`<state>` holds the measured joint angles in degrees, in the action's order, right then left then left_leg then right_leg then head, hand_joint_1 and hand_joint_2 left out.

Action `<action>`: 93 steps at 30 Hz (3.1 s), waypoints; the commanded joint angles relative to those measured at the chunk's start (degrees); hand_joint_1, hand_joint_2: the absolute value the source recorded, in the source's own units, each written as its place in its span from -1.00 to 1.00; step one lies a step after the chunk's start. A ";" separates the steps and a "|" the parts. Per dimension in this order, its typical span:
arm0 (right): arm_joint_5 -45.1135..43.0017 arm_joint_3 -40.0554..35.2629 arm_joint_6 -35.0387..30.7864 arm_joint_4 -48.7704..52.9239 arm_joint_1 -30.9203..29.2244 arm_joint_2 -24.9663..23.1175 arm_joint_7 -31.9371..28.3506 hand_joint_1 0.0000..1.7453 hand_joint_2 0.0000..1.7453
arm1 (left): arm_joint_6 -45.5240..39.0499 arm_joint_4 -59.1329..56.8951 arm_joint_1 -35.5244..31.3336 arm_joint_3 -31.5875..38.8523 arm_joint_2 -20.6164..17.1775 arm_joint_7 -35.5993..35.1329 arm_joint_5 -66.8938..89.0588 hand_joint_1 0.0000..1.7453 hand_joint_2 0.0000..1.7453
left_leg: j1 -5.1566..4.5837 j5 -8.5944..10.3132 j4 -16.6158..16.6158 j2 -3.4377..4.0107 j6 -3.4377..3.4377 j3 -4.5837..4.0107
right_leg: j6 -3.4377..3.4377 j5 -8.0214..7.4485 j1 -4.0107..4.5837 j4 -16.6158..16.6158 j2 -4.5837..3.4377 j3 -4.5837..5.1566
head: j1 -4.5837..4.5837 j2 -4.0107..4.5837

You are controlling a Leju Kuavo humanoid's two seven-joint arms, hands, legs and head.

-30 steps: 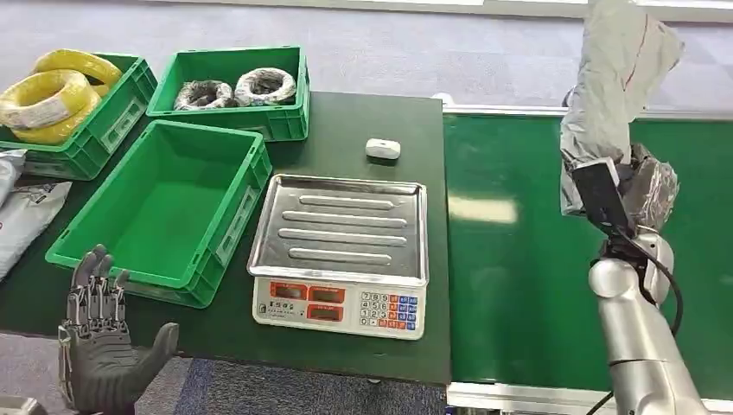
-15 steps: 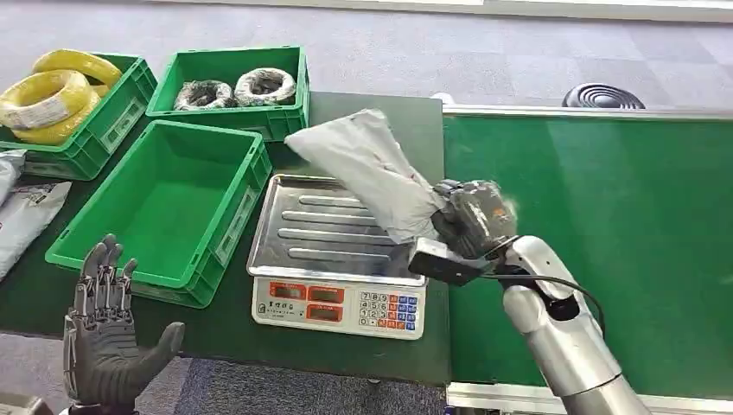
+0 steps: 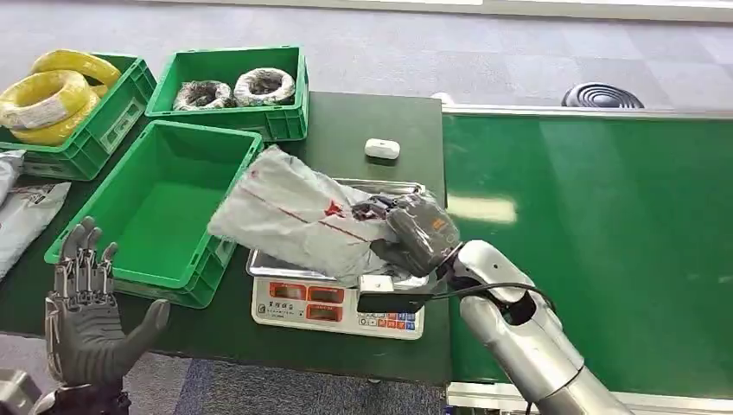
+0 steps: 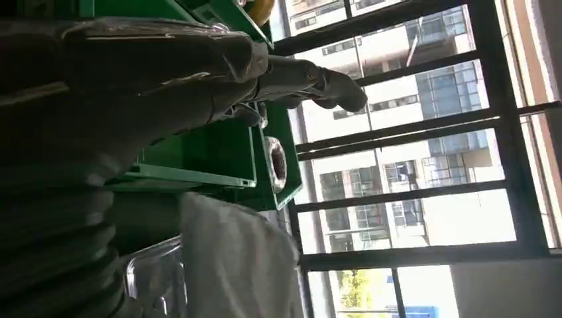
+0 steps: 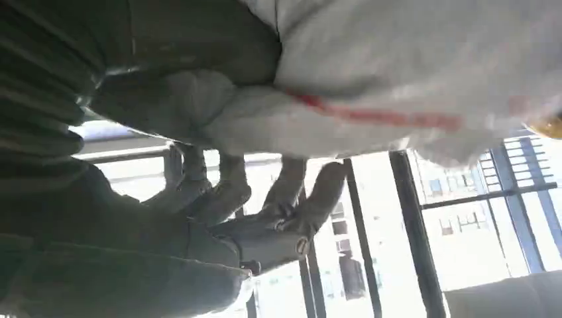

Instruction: Moved the parcel from conveyor to table for the left to box.

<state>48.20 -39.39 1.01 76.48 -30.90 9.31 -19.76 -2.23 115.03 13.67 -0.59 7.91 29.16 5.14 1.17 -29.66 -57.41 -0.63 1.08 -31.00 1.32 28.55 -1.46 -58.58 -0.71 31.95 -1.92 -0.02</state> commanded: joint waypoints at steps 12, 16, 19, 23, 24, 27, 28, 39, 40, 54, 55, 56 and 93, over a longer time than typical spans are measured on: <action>-2.49 -2.38 -3.39 -5.55 -3.03 0.17 2.97 -1.00 1.00 | -2.21 -5.46 -8.65 -3.83 -3.26 -2.49 5.45 -1.00 1.00 | -0.03 0.09 0.04 -0.12 -0.03 -0.03 | -0.09 -0.04 -0.01 0.04 0.19 0.01 | 0.02 0.00; -2.51 -2.35 -3.42 -5.37 -3.01 0.34 2.98 -1.00 1.00 | -2.48 -5.89 -9.42 -4.19 -3.01 -2.98 5.76 -1.00 1.00 | -0.04 0.15 0.12 -0.07 -0.07 -0.01 | -0.12 -0.11 0.00 0.13 0.18 0.01 | 0.02 0.00; -2.51 -2.39 -3.42 -5.33 -3.02 0.27 2.98 -1.00 1.00 | -2.45 -5.95 -9.01 -4.18 -3.16 -2.94 5.72 -1.00 1.00 | -0.04 0.21 0.28 0.08 -0.12 0.07 | -0.17 -0.22 0.01 0.28 0.09 -0.04 | 0.04 0.00; -5.19 1.70 -7.62 -2.92 0.25 -0.11 2.92 -1.00 1.00 | -5.52 -14.06 -15.71 -11.08 -6.37 -9.28 22.56 -1.00 1.00 | -0.01 0.16 0.12 -0.23 -0.05 0.01 | -0.14 -0.07 0.02 0.14 0.34 -0.06 | 0.02 0.00; -6.21 3.53 -9.18 -2.04 1.69 -0.28 3.06 -1.00 1.00 | -6.30 -16.77 -17.51 -12.76 -6.62 -10.58 25.44 -1.00 1.00 | -0.03 0.23 0.21 -0.26 -0.07 0.03 | -0.17 -0.12 0.01 0.21 0.39 -0.08 | 0.02 0.00; -11.48 9.99 -12.48 1.95 7.63 -0.43 2.61 -1.00 1.00 | -7.58 -23.94 -22.56 -17.73 -7.16 -15.77 34.29 -1.00 1.00 | -0.02 0.30 0.20 -0.54 -0.07 -0.05 | -0.16 -0.13 0.02 0.27 0.67 -0.12 | 0.00 0.00; -13.38 12.36 -13.40 4.20 10.39 -0.22 2.34 -1.00 1.00 | -6.74 -26.37 -24.39 -19.31 -7.17 -17.35 35.96 -1.00 1.00 | -0.02 0.26 0.16 -0.63 -0.07 -0.02 | -0.12 -0.07 0.02 0.24 0.73 -0.21 | 0.04 0.00; -22.78 16.13 -19.55 11.33 20.36 -1.17 -4.68 -1.00 1.00 | -2.76 -52.22 -37.55 -29.91 -4.38 -24.69 46.28 -1.00 1.00 | -0.06 0.22 0.17 -0.25 -0.08 0.02 | -0.16 -0.14 -0.02 0.21 0.37 -0.09 | 0.02 0.00; -22.78 15.98 -19.55 11.42 20.48 -1.27 -4.68 -1.00 1.00 | -2.74 -52.24 -37.48 -30.02 -4.23 -24.70 46.29 -1.00 1.00 | -0.04 0.08 0.03 -0.15 -0.05 0.01 | -0.08 -0.04 -0.02 0.08 0.23 -0.04 | 0.04 0.00; -23.86 14.94 -20.60 13.55 20.46 -1.83 -5.29 -1.00 1.00 | -1.26 -51.16 -38.17 -31.87 -3.23 -24.40 45.47 -1.00 1.00 | -0.03 0.14 0.07 -0.01 -0.09 -0.06 | -0.16 -0.15 0.02 0.14 0.14 0.06 | 0.02 0.00; -23.88 14.44 -20.75 14.20 20.37 -2.41 -5.22 -1.00 1.00 | -0.50 -52.18 -39.16 -33.92 -2.99 -25.84 47.53 -1.00 1.00 | -0.03 0.04 -0.05 -0.05 -0.04 -0.06 | -0.06 -0.03 -0.01 0.01 0.10 0.06 | 0.02 0.00; -23.82 14.05 -20.82 14.45 20.24 -2.65 -5.18 -1.00 1.00 | 0.02 -53.37 -39.72 -34.51 -2.53 -26.68 47.85 -1.00 1.00 | -0.04 0.09 0.00 -0.07 -0.07 -0.08 | -0.11 -0.07 0.00 0.05 0.16 0.08 | 0.02 0.00; -24.46 16.61 -25.85 16.58 31.11 -0.64 -5.59 -1.00 1.00 | -19.35 -40.27 -42.01 -1.84 -11.39 -30.90 38.15 -0.34 1.00 | -0.04 0.09 0.08 0.08 -0.05 0.03 | -0.10 -0.08 -0.02 0.05 0.00 0.04 | 0.02 0.00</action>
<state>24.70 -22.53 -24.70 95.49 1.36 7.26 -25.60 -21.14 88.89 -24.21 -11.95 -1.16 -2.03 46.82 1.16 -29.65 -57.42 -0.62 1.07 -31.01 1.31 28.54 -1.46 -58.58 -0.72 32.00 -1.90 -0.02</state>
